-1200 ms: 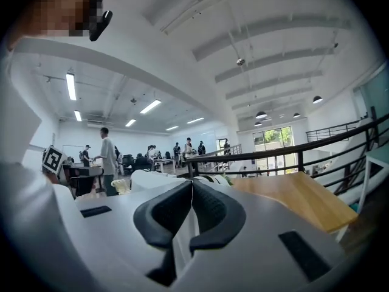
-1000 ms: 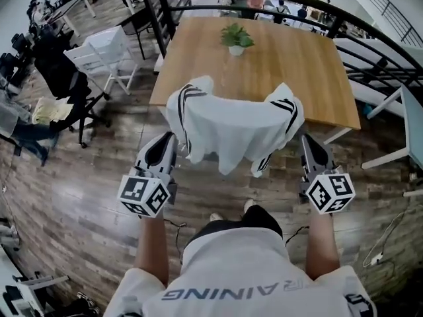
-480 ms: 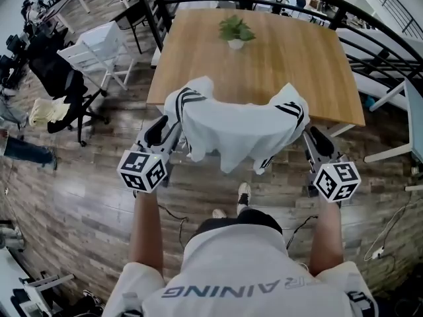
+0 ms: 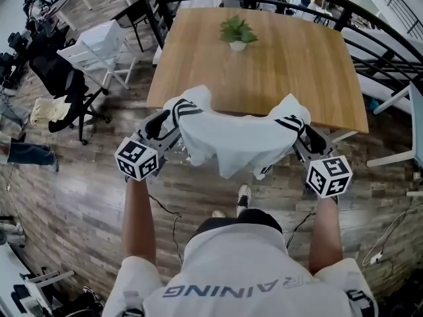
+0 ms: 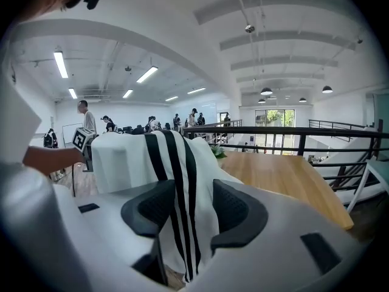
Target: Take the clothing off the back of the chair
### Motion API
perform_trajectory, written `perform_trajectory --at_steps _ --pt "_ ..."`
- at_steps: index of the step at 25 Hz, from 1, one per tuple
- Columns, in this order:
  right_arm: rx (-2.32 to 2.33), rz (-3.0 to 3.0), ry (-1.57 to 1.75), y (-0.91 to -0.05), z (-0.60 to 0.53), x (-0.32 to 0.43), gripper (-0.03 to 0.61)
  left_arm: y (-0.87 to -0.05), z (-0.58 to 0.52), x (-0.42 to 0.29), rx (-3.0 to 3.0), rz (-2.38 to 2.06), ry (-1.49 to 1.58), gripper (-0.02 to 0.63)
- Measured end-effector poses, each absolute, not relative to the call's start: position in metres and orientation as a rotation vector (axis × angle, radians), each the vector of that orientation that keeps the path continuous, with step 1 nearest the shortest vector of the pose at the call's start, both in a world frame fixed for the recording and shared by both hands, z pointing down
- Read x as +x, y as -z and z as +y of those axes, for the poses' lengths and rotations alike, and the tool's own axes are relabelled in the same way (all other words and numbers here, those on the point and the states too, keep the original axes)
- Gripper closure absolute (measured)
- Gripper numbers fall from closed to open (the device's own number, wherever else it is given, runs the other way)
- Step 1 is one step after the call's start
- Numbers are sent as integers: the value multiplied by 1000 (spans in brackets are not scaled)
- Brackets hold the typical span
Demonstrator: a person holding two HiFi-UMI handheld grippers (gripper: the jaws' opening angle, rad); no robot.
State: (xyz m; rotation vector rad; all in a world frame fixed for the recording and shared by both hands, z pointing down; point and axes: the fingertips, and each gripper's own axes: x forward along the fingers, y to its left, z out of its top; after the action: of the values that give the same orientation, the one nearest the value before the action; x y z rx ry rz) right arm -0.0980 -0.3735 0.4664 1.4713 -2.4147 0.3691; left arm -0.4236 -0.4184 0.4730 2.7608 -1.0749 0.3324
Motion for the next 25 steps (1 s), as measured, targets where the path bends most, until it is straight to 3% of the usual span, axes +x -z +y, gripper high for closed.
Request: perform_trajectory --at_steps 4,8,10,25 --pt "1446 -2453 -365 -466 -377 -105 400 -473 -419 -409 2799 -964 -289 424" --pt "1425 -2460 -314 -462 -378 -109 528 -470 -423 -412 2756 -1055 -292 523" --pt "1451 -2454 -309 -461 -378 -107 535 -468 -421 -417 2705 -1113 -276 558" --pt "1756 -2470 -252 -414 -328 -88 538 -393 -344 -437 2661 -1445 -36 566"
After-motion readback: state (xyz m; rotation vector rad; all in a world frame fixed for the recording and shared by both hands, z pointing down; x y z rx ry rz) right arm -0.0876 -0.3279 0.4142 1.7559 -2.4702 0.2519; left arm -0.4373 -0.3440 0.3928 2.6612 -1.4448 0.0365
